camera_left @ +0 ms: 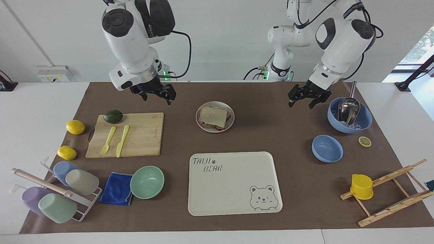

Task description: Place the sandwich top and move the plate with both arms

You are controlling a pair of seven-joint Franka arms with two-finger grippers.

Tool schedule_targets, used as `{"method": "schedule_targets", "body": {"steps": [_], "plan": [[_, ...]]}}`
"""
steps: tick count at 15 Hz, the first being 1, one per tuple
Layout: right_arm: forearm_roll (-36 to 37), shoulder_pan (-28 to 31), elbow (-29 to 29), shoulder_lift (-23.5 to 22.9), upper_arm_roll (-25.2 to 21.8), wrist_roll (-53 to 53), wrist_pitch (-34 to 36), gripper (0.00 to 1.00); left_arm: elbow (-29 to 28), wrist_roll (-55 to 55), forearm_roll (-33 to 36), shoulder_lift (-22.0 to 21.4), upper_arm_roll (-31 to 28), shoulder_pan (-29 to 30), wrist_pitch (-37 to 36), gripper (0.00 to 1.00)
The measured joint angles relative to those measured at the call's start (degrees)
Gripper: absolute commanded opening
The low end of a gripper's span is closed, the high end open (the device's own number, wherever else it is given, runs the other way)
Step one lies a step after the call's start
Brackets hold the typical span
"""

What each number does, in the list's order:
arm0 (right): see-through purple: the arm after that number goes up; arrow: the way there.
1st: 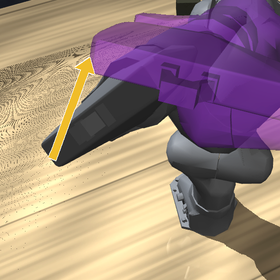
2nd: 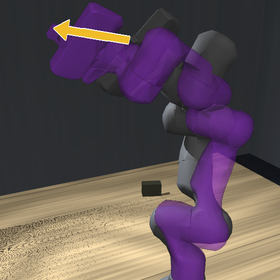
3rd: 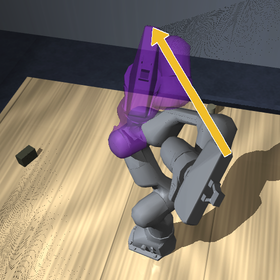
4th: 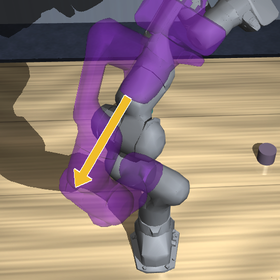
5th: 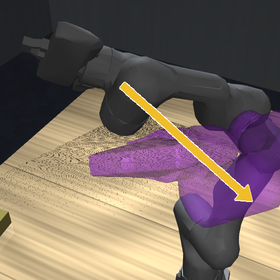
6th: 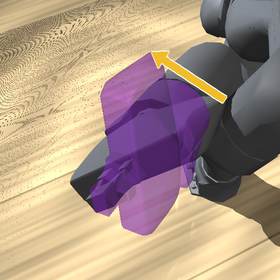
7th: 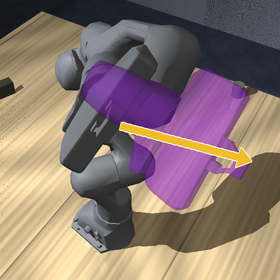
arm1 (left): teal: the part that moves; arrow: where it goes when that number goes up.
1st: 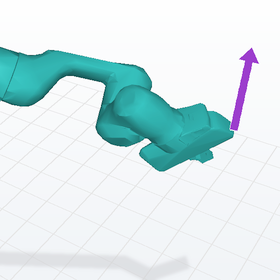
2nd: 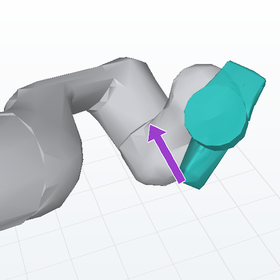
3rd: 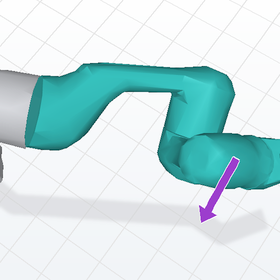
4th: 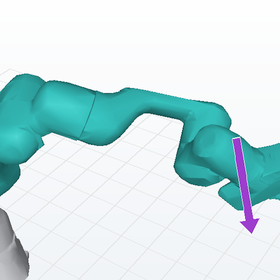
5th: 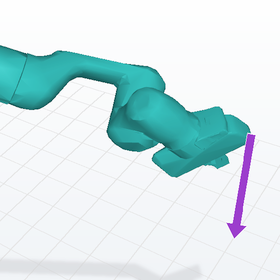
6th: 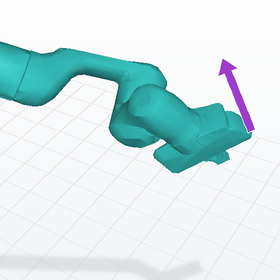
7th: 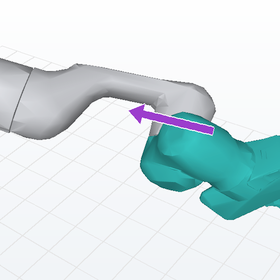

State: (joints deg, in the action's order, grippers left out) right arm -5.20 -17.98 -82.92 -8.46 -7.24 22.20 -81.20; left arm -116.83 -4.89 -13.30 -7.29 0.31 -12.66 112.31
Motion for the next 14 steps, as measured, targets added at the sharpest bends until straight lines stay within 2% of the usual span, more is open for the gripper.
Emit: {"method": "schedule_targets", "body": {"steps": [4, 6, 11, 14], "plan": [[0.31, 9.02, -0.11, 2.93, -0.13, -13.34, 5.18, 1.00, -5.55, -0.46, -3.66, 0.19, 0.04, -6.11, 6.40, 1.00], [1.49, 11.61, -0.20, 3.86, -0.19, -17.38, 6.36, 1.00, -7.49, -1.97, -6.22, 1.44, 0.13, -9.25, 9.10, 1.00], [2.40, 11.50, -0.56, 4.87, 0.21, -22.70, 7.35, 1.00, -9.70, -11.01, -7.53, 6.49, 0.15, -14.82, 16.11, 1.00], [2.46, 11.70, -1.39, 5.88, 0.09, -22.79, 8.50, 1.00, -13.02, -15.55, -7.56, 7.90, 0.15, -18.13, 22.28, 1.00]]}}
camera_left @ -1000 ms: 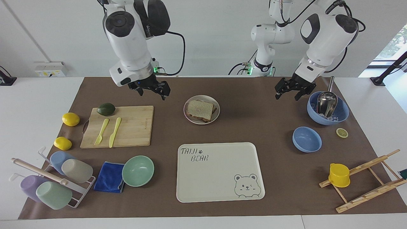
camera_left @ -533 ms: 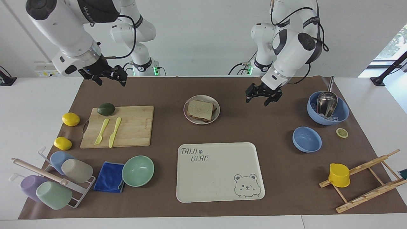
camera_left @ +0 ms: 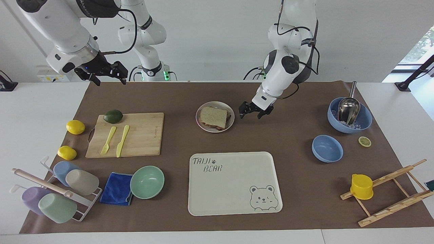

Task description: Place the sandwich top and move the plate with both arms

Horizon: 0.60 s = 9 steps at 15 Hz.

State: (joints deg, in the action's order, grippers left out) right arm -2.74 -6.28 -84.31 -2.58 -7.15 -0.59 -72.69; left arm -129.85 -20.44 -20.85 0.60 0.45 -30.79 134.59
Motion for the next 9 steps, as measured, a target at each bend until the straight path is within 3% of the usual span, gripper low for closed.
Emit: {"method": "schedule_targets", "body": {"steps": [3, 9], "plan": [[0.00, 0.01, -1.23, 2.12, -0.07, 0.00, 0.61, 1.00, -2.34, -1.23, -0.03, 1.33, 0.00, -1.97, 5.19, 1.00], [0.39, -0.02, -4.81, 4.96, -4.18, -0.15, -0.13, 1.00, -4.06, -1.80, -0.14, 2.68, 0.00, -4.67, 7.88, 1.00]]}}
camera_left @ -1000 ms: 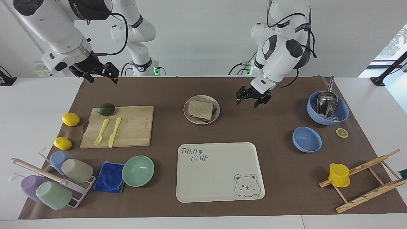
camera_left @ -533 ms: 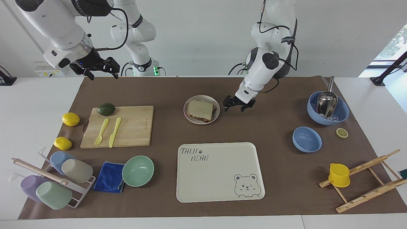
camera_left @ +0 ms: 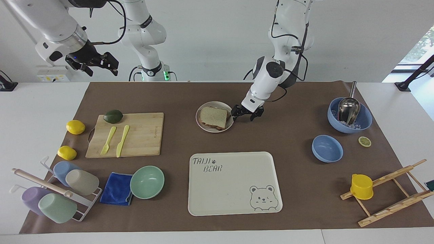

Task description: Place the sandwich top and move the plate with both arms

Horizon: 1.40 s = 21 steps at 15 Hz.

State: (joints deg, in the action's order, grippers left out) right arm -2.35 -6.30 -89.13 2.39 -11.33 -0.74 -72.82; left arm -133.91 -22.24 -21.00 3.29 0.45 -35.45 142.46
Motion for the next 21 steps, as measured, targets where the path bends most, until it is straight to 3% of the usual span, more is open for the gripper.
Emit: {"method": "schedule_targets", "body": {"steps": [1, 3, 5, 8, 11, 14, 21], "plan": [[0.10, 0.00, -0.86, 0.12, -0.23, -0.18, -1.99, 1.00, -0.24, -0.27, -0.14, 0.10, 0.01, -0.46, 0.70, 1.00], [0.14, -0.05, -4.11, 0.85, -0.30, -0.64, -5.64, 1.00, -0.71, -0.56, -0.57, 0.71, -0.03, -1.68, 2.44, 0.90], [0.14, -0.10, -6.55, 1.67, -0.24, -0.71, -7.09, 1.00, -0.85, -1.09, -0.70, 1.51, 0.01, -2.64, 3.49, 0.76], [0.14, -0.16, -7.13, 2.44, -0.02, -0.74, -6.30, 1.00, -0.85, -1.20, -0.71, 1.91, -0.01, -2.78, 3.83, 0.45], [0.14, -0.17, -7.07, 2.91, 0.13, -0.74, -6.08, 1.00, -0.83, -1.20, -0.73, 1.90, 0.00, -2.84, 3.86, 0.26], [0.15, -0.20, -6.99, 3.00, 0.74, -0.74, -6.71, 1.00, -0.85, -1.20, -0.74, 1.89, 0.00, -3.18, 3.91, 0.00], [0.20, -0.09, -7.00, 3.00, 0.76, -0.74, -6.91, 1.00, -0.80, -1.22, -0.85, 1.62, 0.06, -3.30, 3.97, 0.00]]}}
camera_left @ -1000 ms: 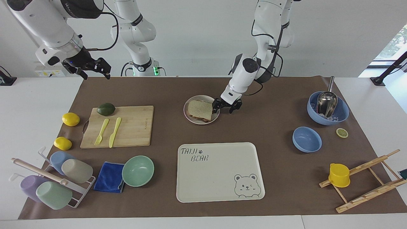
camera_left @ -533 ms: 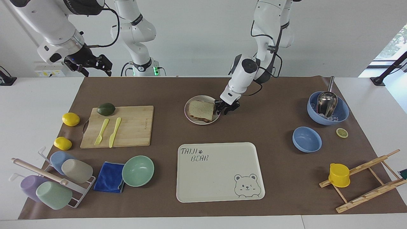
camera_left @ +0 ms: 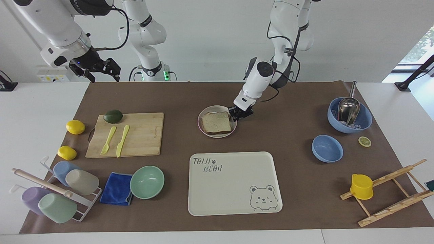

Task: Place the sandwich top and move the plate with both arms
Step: 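Grip the plate rim with the left gripper, then slide the plate with the left gripper onto the bear tray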

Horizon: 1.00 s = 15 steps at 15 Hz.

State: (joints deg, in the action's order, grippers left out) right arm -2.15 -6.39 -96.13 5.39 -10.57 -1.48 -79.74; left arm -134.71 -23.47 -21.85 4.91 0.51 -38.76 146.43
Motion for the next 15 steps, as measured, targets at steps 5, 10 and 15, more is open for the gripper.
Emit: {"method": "schedule_targets", "body": {"steps": [5, 10, 15], "plan": [[0.01, 0.00, 0.00, 0.00, 0.00, 0.00, 0.00, 1.00, 0.09, 0.00, -0.24, -0.03, -0.05, 0.00, 0.00, 0.00], [0.07, 0.08, 0.00, 0.00, -0.29, 0.00, 0.00, 1.00, 1.03, 0.00, -0.26, -0.11, -0.57, 0.10, 0.01, 0.00], [0.07, 0.10, 0.00, 0.00, -0.47, 0.00, -0.14, 1.00, 6.34, -0.01, -0.27, -0.16, -0.95, 3.85, -5.35, 0.00]]}}
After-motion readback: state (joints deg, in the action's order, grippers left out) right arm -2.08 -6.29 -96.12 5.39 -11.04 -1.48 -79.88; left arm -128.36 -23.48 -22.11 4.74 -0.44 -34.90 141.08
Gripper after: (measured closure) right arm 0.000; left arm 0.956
